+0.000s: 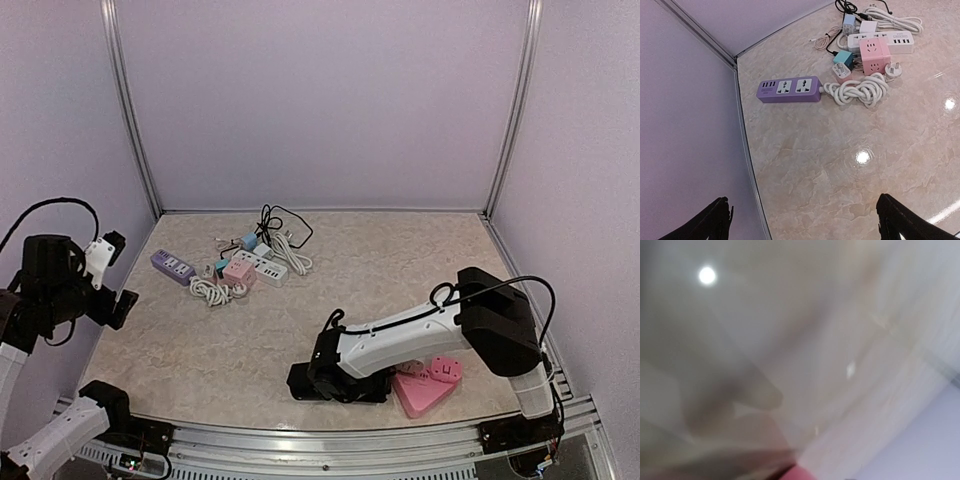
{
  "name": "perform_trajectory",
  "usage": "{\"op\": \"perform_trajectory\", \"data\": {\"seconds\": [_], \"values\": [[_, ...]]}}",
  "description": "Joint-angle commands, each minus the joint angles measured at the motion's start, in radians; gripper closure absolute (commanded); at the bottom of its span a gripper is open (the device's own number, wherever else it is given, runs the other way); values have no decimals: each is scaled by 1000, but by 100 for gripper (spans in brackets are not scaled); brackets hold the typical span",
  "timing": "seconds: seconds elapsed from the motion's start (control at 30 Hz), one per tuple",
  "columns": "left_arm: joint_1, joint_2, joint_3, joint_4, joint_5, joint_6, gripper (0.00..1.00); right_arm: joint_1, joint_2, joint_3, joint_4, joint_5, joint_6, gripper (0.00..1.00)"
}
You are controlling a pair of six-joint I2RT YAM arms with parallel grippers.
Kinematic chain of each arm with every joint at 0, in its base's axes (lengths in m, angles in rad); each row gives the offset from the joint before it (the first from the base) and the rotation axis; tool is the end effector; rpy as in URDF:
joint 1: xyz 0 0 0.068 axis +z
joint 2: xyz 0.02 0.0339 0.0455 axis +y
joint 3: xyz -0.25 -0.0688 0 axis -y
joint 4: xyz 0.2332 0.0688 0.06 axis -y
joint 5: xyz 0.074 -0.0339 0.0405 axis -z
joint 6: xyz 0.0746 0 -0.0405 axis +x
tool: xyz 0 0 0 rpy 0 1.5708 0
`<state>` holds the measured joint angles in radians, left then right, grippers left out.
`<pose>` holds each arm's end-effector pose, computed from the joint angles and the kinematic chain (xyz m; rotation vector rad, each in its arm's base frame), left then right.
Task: Insert the plug
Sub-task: Adjust the socket at the center of the board, then move the socket to the center of the board.
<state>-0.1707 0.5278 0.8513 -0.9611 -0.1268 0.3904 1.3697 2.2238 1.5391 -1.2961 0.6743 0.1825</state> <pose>0.1248 -0.0119 0.2823 0.5449 2.1468 0.2619 0.1131 0.3216 0.0897 -1.7029 2.1656 -1.0875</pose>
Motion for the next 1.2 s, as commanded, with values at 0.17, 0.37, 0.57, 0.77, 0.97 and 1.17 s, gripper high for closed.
{"op": "perform_trajectory", "data": {"seconds": [0.17, 0.37, 0.57, 0.77, 0.97, 1.17], "values": [[10, 52, 30, 30, 31, -2, 1, -113, -142, -285, 139, 24, 82, 64], [10, 103, 57, 34, 21, 28, 1, -157, -217, -375, 201, 31, 108, 63], [9, 238, 95, 27, 28, 47, 2, -159, -228, -285, 209, 34, 89, 59], [7, 411, 193, 39, 31, 80, 1, -159, -278, -117, 281, -38, 67, 48], [17, 707, 340, 67, -53, 141, 1, -160, -362, -44, 445, -208, 40, 28], [13, 970, 418, 61, 77, 334, 9, -160, -421, -71, 614, -318, 17, 24]]}}
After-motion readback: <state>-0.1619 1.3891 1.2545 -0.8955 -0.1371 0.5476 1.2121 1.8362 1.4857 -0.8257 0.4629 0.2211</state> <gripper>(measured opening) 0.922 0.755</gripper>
